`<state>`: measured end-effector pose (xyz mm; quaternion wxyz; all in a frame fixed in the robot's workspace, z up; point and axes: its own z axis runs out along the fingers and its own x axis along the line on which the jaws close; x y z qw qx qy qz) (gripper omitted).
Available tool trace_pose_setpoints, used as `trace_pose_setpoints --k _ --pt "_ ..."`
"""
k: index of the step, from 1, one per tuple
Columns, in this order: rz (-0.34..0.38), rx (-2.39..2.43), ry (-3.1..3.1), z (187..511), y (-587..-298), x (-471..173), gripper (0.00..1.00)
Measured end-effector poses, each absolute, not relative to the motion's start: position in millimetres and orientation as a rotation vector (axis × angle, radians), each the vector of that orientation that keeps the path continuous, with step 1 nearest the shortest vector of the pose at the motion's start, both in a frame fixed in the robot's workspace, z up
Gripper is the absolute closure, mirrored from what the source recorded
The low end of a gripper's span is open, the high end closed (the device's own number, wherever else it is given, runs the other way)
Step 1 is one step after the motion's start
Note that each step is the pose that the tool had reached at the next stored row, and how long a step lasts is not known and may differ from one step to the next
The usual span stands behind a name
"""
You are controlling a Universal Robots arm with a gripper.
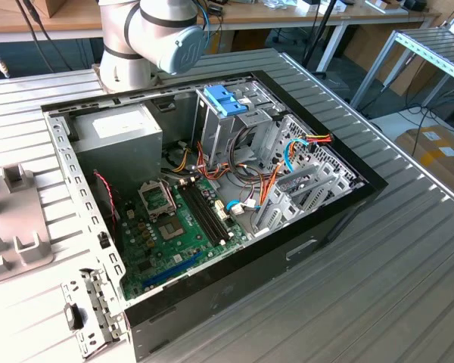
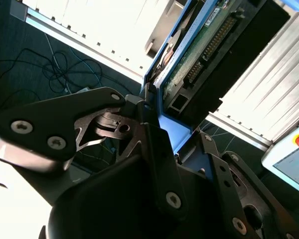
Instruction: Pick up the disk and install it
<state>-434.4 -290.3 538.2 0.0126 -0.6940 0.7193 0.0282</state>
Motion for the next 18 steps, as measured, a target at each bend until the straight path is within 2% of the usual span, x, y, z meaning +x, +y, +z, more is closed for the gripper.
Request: trace_pose_setpoints --k 18 --pt "0.067 -2.172 2.252 537.9 -290.3 -428.9 0.63"
